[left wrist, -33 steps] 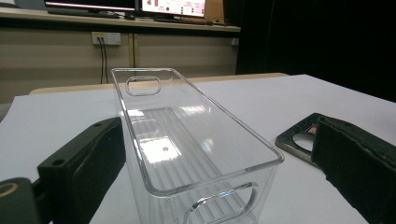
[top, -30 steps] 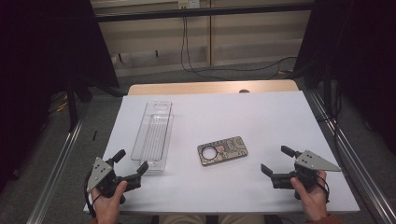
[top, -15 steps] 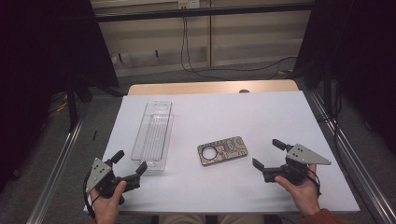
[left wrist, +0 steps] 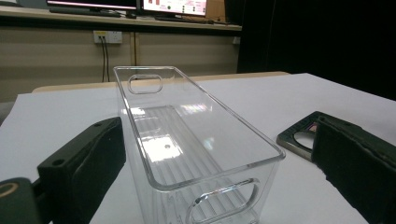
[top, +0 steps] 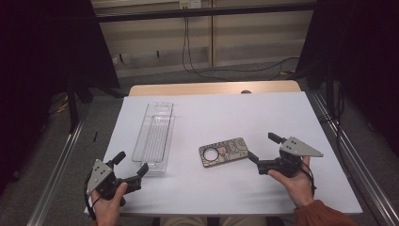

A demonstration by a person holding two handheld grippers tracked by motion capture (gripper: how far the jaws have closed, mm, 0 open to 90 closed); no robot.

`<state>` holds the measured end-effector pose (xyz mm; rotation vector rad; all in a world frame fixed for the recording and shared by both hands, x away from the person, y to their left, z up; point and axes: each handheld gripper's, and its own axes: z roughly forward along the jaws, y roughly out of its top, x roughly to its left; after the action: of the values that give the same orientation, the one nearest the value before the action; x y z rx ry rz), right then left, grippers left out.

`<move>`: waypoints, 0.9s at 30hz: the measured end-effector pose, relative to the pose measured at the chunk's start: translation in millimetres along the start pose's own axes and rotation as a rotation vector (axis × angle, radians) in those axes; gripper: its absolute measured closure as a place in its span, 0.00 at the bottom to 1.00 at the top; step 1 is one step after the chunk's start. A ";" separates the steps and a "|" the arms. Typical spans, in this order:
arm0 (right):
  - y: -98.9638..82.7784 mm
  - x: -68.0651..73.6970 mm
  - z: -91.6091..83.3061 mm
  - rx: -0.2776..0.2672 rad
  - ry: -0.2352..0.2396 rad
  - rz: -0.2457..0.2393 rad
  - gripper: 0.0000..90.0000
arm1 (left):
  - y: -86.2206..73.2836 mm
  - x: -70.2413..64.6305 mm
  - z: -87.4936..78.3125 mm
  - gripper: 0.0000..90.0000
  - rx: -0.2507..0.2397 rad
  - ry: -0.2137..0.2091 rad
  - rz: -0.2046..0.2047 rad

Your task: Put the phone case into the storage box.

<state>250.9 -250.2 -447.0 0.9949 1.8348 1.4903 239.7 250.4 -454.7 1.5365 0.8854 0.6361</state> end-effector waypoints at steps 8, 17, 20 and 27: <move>9.9 1.9 16.3 -0.005 0.013 0.001 0.00 | 0.3 -0.9 2.3 0.04 -0.007 -0.005 -0.004; 18.6 4.3 33.5 0.001 0.039 -0.019 0.00 | 0.5 -0.2 2.6 0.04 -0.006 -0.009 0.001; 20.1 5.0 38.2 0.004 0.036 -0.025 0.00 | 0.2 0.3 2.8 0.04 0.003 -0.008 0.003; 25.6 5.6 56.2 0.009 0.053 -0.027 0.03 | 0.4 0.5 2.4 0.04 0.001 -0.012 0.004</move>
<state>298.0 -211.9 -434.2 0.9396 1.8859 1.5074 242.0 249.4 -454.8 1.5421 0.8740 0.6291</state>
